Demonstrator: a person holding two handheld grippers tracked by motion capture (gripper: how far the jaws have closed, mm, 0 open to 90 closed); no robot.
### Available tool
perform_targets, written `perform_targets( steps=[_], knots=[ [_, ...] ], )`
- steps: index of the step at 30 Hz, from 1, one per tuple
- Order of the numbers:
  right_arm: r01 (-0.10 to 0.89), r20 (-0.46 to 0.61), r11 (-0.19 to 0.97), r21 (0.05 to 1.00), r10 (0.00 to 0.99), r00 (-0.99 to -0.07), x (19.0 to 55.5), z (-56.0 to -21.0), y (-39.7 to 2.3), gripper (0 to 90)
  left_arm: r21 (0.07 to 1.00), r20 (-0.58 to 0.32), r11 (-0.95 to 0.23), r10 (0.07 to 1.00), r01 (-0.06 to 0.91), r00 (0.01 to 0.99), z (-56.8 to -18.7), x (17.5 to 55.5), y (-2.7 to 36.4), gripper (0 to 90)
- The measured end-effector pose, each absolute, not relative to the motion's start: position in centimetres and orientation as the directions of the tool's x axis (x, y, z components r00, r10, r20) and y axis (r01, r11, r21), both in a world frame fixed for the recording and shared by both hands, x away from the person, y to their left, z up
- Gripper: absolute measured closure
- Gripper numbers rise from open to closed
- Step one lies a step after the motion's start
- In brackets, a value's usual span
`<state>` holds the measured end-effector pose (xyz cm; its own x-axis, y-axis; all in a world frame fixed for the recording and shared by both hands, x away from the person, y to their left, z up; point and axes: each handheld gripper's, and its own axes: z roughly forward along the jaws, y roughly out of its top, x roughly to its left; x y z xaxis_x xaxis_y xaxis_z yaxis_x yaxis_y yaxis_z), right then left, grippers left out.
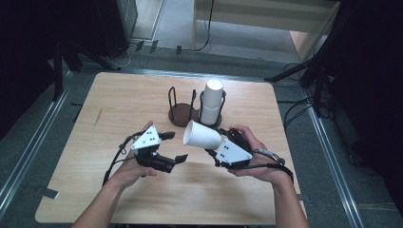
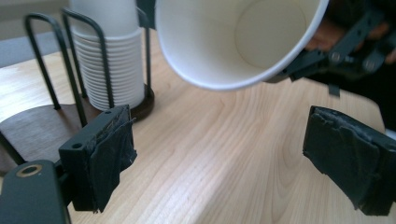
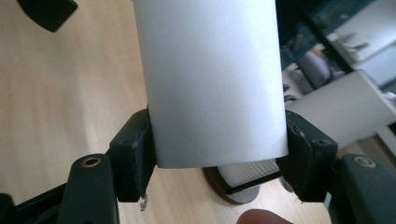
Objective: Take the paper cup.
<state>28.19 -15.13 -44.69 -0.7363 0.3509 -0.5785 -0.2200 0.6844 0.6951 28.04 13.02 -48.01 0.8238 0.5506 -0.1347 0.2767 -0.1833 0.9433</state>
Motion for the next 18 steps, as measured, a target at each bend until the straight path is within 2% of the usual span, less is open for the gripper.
perform_targets(
  steps=[1, 4, 5, 18],
  knots=[
    [-0.213, -0.579, 0.663, 0.718, 0.398, -0.711, 28.2, -44.9, -15.0, 34.4, 0.945, -0.149, -0.164, 0.555, 0.283, 0.818, -47.9, 28.1, 13.2, 7.6],
    [-0.197, -0.559, 0.627, 0.754, 0.456, -0.692, 28.3, -45.0, -14.8, 34.4, 0.95, -0.174, -0.118, 0.571, 0.29, 0.802, -47.6, 28.3, 13.7, 7.0],
    [-0.18, -0.527, 0.578, 0.796, 0.515, -0.676, 28.3, -45.2, -14.7, 34.4, 0.951, -0.175, -0.114, 0.574, 0.289, 0.8, -47.5, 28.3, 13.8, 6.9],
    [-0.137, -0.339, 0.319, 0.938, 0.759, -0.556, 28.2, -47.0, -13.1, 34.3, 0.954, -0.225, -0.035, 0.567, 0.297, 0.792, -46.3, 28.4, 14.1, 1.3]
  ],
)
